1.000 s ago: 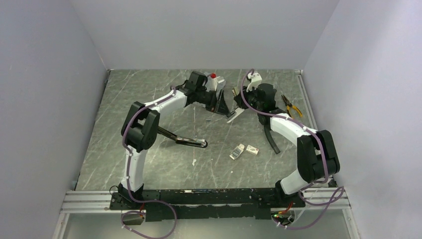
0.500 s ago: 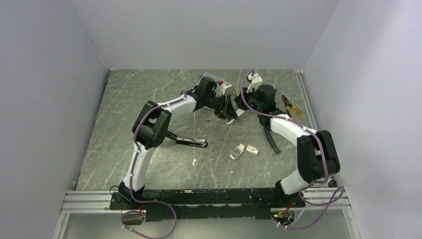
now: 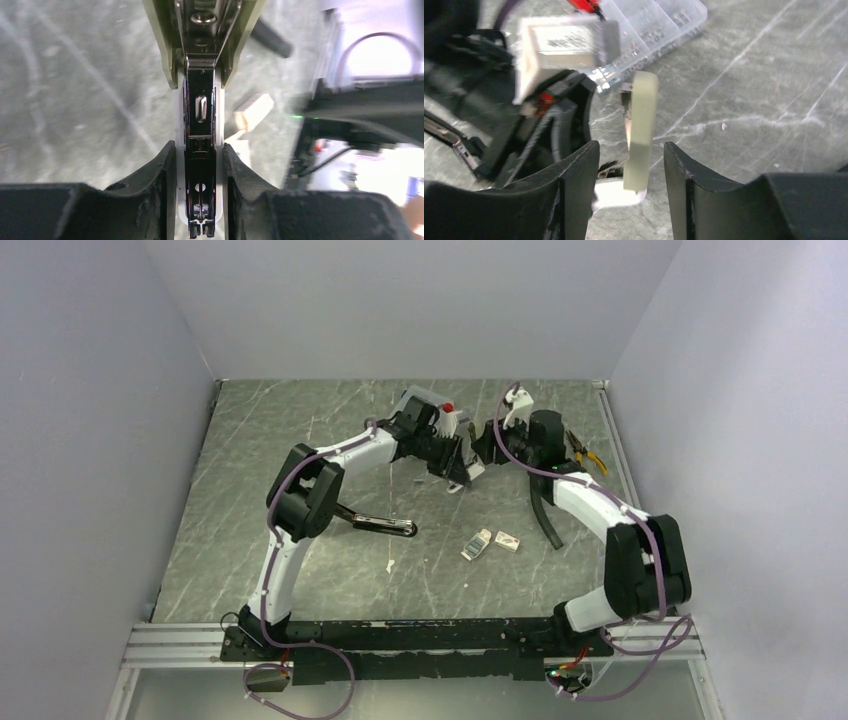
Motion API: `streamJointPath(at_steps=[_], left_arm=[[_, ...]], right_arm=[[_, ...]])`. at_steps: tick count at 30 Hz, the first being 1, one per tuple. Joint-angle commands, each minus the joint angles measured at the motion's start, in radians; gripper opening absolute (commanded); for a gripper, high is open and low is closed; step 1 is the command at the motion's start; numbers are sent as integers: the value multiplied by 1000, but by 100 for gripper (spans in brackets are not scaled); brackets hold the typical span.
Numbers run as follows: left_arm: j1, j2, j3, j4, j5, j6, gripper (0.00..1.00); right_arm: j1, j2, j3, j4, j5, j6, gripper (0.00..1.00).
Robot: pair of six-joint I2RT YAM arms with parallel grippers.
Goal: Load the staples into the stapler
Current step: Place the stapler at the center of the board.
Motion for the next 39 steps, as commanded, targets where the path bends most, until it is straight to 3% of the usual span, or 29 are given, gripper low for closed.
streamJointPath(at_steps=[1,4,8,17,25,39], left_arm=[[7,-68,-4,-136,-230,325,3],[3,-50,-11,-170,-316,395,3],[-39,-34,-33,-170,-470,486,3],[-118,-19,-94,-86,-636,512,4],[-182,-41,-166,-74,-717,530,26],[-183,-45,-179,-77,-762,540,55]], right_arm=[[-14,-139,23,-62,-153,-77,59],[-37,-206,28,-182,-209,-133,66],[-85,-259,18,-276,-248,-170,67],[-146,-308,5,-313,-292,-197,67],[-172,-303,-7,-303,-309,-206,68],[-192,-275,-6,-305,-340,-211,68]])
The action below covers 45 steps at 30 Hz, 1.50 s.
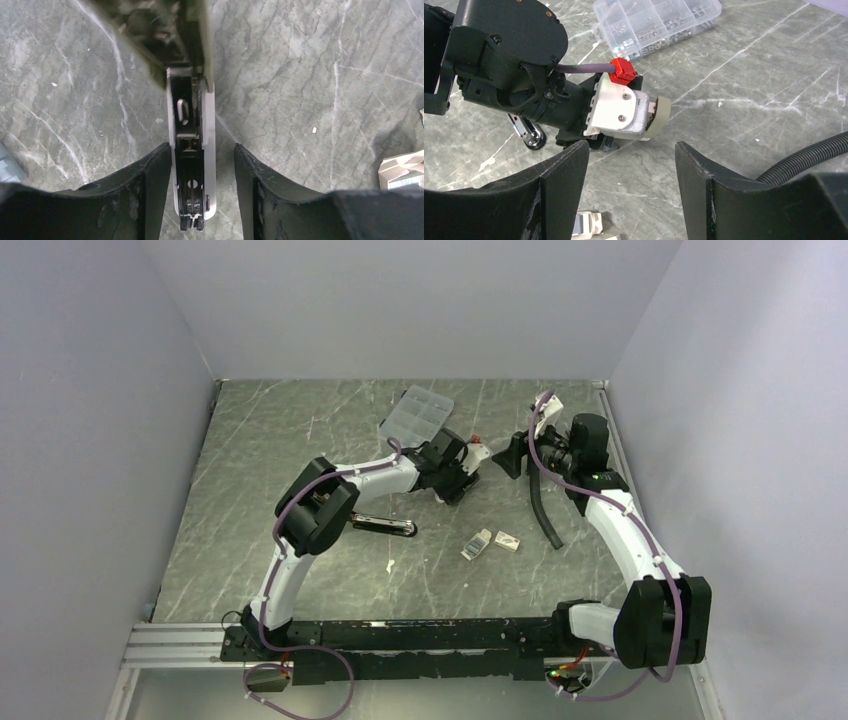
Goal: Load the staples into the stapler
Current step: Place the stapler at the center of the board.
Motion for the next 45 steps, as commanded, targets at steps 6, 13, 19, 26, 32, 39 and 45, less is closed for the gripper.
streamJointPath(at_steps=[6,13,19,26,32,39,45], left_arm=[[-1,-18,-41,-83,-24,20,58],[13,-122,-66,-76,-23,46,64],[68,-291,-147,-46,35,44,92],[252,-410,-208,-107,285,0,94],[441,-459,-243,-203,404,-33,94],[575,-600,-341,-189,350,-9,94],[658,-655,-375,-172,307,-23,94]], right_arm=[[-5,14,9,8,-31,-33,68],[-6,5,42,-40,-12,-87,68],[16,-14,83,-118,20,-163,66],[158,60,183,-186,94,-254,62],[278,258,310,-201,87,-301,59],[362,581,522,-264,60,-387,63],[403,802,708,-379,67,-453,60]])
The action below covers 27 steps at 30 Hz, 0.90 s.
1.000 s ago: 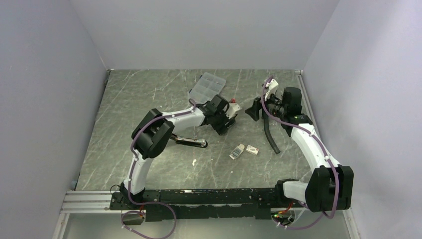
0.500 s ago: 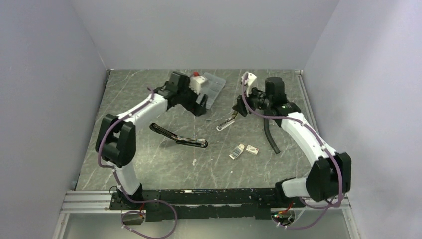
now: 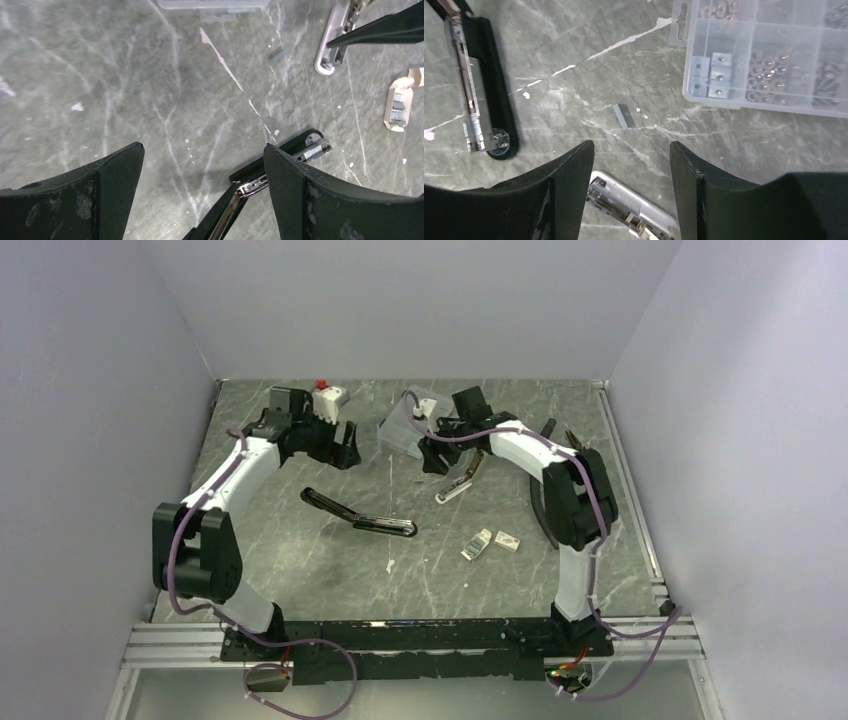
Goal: Load the staples into the stapler
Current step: Place the stapler at the center of the board, then pick up the staple from the center of the board.
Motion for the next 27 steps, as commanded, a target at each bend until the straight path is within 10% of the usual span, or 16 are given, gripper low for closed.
streamJointPath(at_steps=[1,27], left_arm=[[59,-50,1,28,-13,-18,94],[264,-26,46,-3,140,-89,94]], right_arm=[[25,106,147,-119,-8,-90,60],[91,248,183,-179,71,-240,49]])
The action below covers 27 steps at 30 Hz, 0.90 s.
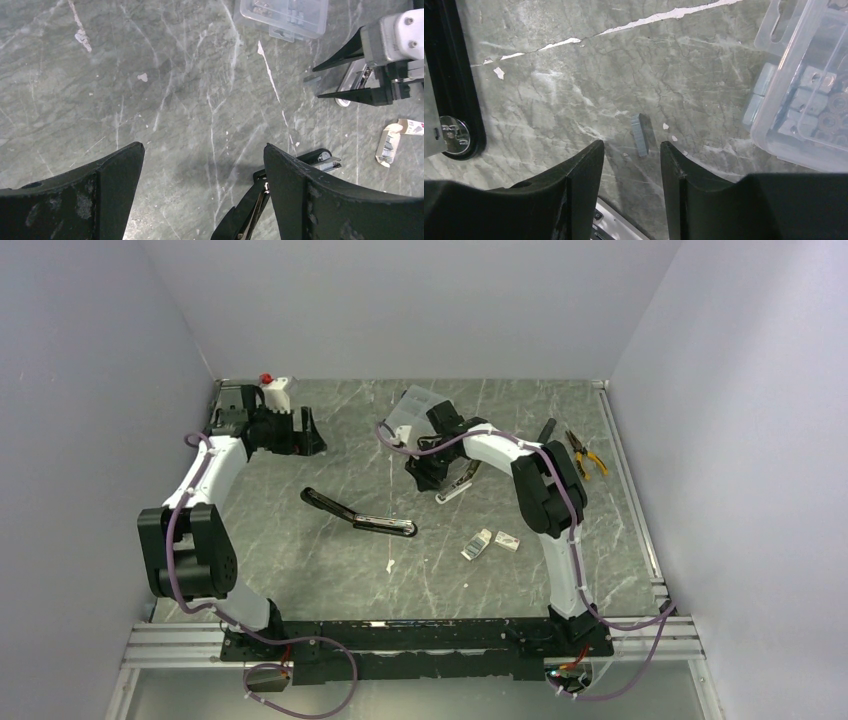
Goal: Load the staples into the stapler
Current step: Pick up the staple from the center of the board.
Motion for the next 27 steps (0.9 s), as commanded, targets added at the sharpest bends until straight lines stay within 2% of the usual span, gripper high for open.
streamJointPath(at_steps=[1,10,14,19,21,27], left_arm=[[0,2,45,-11,62,6,94],[2,86,133,-108,121,26,94],[0,183,265,-232,169,10,94],[-4,250,335,-265,289,-37,94],[-17,260,347,-251,333,-106,94],[-151,312,384,-213,490,-265,94]], right_arm=[[1,-1,7,8,11,-45,46],[14,-48,-75,97,1,-38,16],[14,-96,-124,149,-4,-22,8],[15,-179,-174,202,-8,11,2],[15,-219,-178,201,-9,29,1],[15,-390,-182,156,21,89,2]])
